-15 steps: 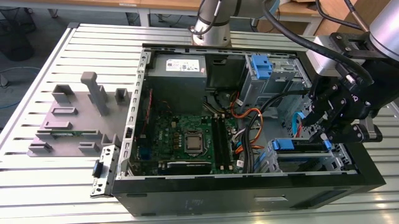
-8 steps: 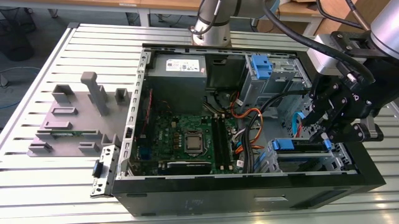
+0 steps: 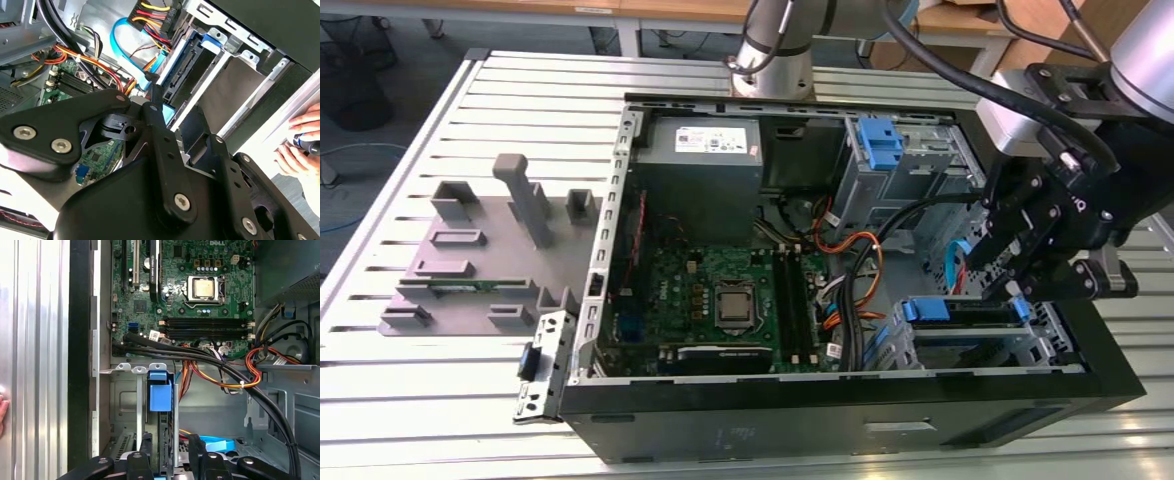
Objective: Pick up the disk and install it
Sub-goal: 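Insert the first disk wire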
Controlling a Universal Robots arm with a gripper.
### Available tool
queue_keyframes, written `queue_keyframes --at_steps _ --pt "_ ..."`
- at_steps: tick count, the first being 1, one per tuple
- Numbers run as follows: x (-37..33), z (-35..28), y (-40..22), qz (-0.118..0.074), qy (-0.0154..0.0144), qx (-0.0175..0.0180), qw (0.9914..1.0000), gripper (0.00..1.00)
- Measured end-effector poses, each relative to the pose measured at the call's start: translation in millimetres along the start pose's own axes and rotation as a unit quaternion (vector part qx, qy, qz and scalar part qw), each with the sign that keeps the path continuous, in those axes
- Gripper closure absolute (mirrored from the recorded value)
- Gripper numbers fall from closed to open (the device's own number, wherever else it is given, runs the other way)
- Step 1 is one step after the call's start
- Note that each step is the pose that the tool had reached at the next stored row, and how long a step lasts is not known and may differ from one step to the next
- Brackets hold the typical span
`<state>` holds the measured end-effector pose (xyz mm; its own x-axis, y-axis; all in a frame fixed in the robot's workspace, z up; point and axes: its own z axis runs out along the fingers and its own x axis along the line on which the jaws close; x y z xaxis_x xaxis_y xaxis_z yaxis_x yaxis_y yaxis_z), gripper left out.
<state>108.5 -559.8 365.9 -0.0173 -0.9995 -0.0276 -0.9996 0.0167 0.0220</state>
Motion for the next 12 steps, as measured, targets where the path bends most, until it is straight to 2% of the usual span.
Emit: queue_keyframes --at_steps 7,12 --pt "-12.3 0.3 0.2 0.0 0.0011 0.0 1.0 0.58" --pt "-14.2 -1.1 0.2 0.0 0.0012 0.0 1.0 0.58"
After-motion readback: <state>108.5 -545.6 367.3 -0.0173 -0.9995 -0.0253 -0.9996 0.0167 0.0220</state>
